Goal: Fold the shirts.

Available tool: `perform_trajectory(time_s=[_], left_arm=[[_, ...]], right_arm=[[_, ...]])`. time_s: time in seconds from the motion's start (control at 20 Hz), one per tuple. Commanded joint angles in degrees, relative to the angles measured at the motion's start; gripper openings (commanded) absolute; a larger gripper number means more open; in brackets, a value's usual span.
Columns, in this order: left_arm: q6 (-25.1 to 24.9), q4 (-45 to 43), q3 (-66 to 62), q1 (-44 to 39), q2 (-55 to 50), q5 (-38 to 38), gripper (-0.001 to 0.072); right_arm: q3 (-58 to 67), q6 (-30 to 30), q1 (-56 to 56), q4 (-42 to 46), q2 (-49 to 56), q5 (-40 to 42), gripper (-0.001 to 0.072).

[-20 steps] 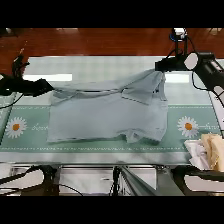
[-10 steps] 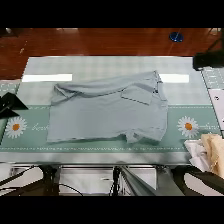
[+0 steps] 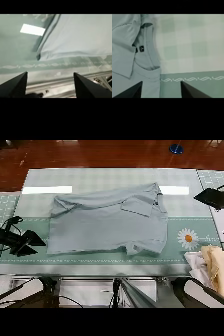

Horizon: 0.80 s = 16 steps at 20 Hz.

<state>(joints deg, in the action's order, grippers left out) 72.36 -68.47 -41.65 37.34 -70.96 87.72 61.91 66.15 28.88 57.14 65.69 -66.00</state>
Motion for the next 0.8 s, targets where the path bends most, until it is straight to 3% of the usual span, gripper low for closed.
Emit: perform_trajectory(time_s=[0.0,0.25,0.45,0.5,0.55,0.65,0.75], left_arm=[[-1.5,1.9,4.0,-0.1,-0.4,-7.0,0.0720],[-1.8,2.1,4.3,-3.1,-4.3,-8.8,0.0720],[0.2,5.6,4.3,-8.3,-6.7,-15.5,0.0704],[2.2,5.7,4.3,-10.1,-7.2,-17.3,0.0594],[3.9,5.7,4.3,-11.7,-7.9,-18.4,0.0538],[7.6,5.7,4.3,-14.5,-9.6,-19.5,0.0280],[7.7,5.7,4.3,-16.5,-10.4,-18.5,0.0017]], right_arm=[[-2.2,-3.1,2.0,-5.6,-0.1,0.2,0.0537],[-2.2,-3.0,2.0,-5.7,-0.1,0.1,0.0535],[-2.2,-3.0,2.0,-6.0,-0.1,-0.7,0.0533],[-2.2,-3.0,2.0,-6.3,-0.1,-1.0,0.0533],[-2.2,-3.0,2.0,-6.6,-0.1,-1.2,0.0533],[-2.2,-3.0,2.0,-7.9,-0.1,-1.7,0.0533],[-2.2,-3.0,2.0,-8.6,-0.1,-2.6,0.0533]])
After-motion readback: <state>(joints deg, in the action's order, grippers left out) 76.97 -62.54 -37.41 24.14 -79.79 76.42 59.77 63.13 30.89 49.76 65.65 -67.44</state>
